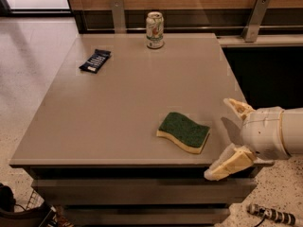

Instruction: Move sponge near rxbar blueberry

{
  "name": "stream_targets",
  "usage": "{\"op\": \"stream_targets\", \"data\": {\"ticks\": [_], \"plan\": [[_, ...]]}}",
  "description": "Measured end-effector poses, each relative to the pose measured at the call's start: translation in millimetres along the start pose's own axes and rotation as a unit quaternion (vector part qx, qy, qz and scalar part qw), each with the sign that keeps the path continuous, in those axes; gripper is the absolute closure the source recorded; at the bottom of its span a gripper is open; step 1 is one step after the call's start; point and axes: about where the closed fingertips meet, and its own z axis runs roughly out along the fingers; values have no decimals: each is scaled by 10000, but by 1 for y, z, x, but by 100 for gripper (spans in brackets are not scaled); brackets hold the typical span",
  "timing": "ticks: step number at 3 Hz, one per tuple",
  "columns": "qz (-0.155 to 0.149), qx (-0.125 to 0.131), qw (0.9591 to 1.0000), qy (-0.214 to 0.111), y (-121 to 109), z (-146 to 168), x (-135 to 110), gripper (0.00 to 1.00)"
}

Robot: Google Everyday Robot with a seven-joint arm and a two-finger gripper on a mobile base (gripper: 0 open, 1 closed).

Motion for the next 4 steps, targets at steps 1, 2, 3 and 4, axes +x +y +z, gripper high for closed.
{"op": "stream_targets", "data": {"ticks": [1,2,3,4], "plan": [[287,304,9941,-1003,-8,17,-16,0],[586,527,9808,-1785,-21,14,-39,0],[858,575,9682,-2278,-26,15,-49,0],[1026,501,9639,-2404,-24,23,-50,0]]}}
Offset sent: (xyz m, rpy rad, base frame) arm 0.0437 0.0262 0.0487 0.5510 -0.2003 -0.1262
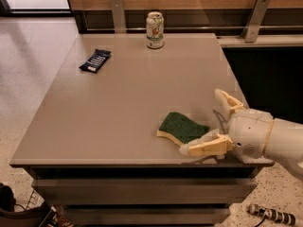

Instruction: Move sponge near rxbar blueberry

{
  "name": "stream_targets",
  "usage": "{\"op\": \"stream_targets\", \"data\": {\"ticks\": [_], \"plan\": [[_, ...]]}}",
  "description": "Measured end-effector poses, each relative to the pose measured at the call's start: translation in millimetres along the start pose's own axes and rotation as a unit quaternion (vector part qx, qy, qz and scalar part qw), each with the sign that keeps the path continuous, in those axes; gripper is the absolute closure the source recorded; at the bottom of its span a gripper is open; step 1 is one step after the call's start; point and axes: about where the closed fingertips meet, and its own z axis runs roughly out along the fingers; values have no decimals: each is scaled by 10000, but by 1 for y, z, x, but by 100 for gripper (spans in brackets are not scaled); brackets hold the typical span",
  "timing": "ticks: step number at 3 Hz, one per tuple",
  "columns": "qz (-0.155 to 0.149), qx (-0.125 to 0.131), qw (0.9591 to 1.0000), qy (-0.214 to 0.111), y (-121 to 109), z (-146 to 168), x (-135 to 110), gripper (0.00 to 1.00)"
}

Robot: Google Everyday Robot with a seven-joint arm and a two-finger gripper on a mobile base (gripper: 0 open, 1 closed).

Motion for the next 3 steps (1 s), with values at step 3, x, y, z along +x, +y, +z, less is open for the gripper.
{"op": "stream_targets", "data": {"ticks": [3], "plan": [[89,-309,9975,631,14,18,26,0]]}}
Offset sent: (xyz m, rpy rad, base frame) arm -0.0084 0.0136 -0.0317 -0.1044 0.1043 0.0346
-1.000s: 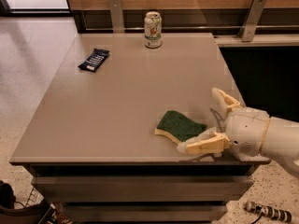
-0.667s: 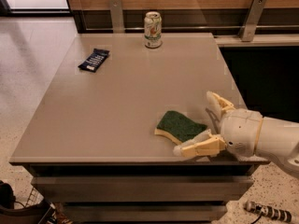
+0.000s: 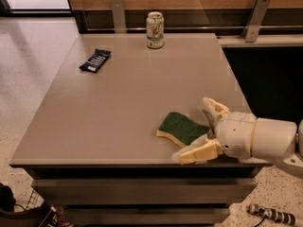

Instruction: Move sponge near rxbar blueberry

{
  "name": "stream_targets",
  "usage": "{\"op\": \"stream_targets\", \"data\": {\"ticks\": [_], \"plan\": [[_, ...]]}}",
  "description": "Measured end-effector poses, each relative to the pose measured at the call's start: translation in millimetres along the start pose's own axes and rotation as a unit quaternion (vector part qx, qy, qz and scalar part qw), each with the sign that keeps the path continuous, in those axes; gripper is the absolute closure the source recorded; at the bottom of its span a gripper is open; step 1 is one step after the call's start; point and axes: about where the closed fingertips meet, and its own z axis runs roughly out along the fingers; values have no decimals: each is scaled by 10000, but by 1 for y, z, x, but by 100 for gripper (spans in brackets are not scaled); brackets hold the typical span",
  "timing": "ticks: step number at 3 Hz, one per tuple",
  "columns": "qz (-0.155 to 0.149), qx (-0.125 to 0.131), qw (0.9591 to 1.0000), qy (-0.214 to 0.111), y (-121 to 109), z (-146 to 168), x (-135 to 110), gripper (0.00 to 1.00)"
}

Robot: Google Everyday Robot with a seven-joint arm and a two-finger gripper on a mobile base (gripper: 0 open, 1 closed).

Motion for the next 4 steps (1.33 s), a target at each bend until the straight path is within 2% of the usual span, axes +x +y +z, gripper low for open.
{"op": "stream_targets", "data": {"ticks": [1,2,3,4], "plan": [[3,-81,9998,187,-2,7,5,0],[-16,-146,9989,442,-2,14,9,34],[-27,-151,9990,428,-1,14,8,56],[-47,-168,9989,433,1,15,6,88]]}}
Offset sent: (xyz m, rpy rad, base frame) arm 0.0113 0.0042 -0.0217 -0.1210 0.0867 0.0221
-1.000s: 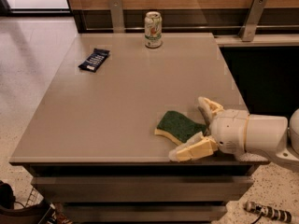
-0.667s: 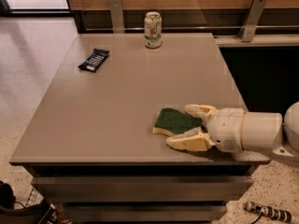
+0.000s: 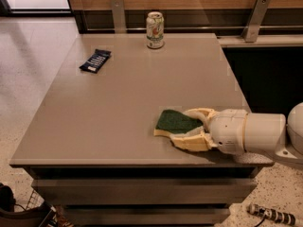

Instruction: Move sponge near rxbar blueberry

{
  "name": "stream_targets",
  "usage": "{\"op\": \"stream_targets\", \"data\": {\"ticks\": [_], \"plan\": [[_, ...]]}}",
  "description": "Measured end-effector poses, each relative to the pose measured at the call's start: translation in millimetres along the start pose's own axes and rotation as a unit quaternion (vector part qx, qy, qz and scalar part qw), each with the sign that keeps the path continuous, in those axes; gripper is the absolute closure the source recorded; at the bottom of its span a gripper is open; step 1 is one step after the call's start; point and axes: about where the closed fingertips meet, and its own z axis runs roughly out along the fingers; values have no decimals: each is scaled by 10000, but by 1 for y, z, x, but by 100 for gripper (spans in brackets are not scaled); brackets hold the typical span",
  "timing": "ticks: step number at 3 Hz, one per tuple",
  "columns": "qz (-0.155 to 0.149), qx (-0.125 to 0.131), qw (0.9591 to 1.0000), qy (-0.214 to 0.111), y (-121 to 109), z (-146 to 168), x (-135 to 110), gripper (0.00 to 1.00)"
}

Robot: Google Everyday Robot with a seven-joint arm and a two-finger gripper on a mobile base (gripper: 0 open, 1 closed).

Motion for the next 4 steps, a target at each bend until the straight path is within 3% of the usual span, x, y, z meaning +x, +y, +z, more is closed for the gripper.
{"op": "stream_targets", "data": {"ticks": [1,2,3,4], "plan": [[-74,-55,9999,67,-4,2,-12,100],[-176,-122,9996,170,-12,3,-30,100],[-289,-63,9987,405,-50,3,-56,100],[-159,178,9983,532,-126,42,-109,100]]}}
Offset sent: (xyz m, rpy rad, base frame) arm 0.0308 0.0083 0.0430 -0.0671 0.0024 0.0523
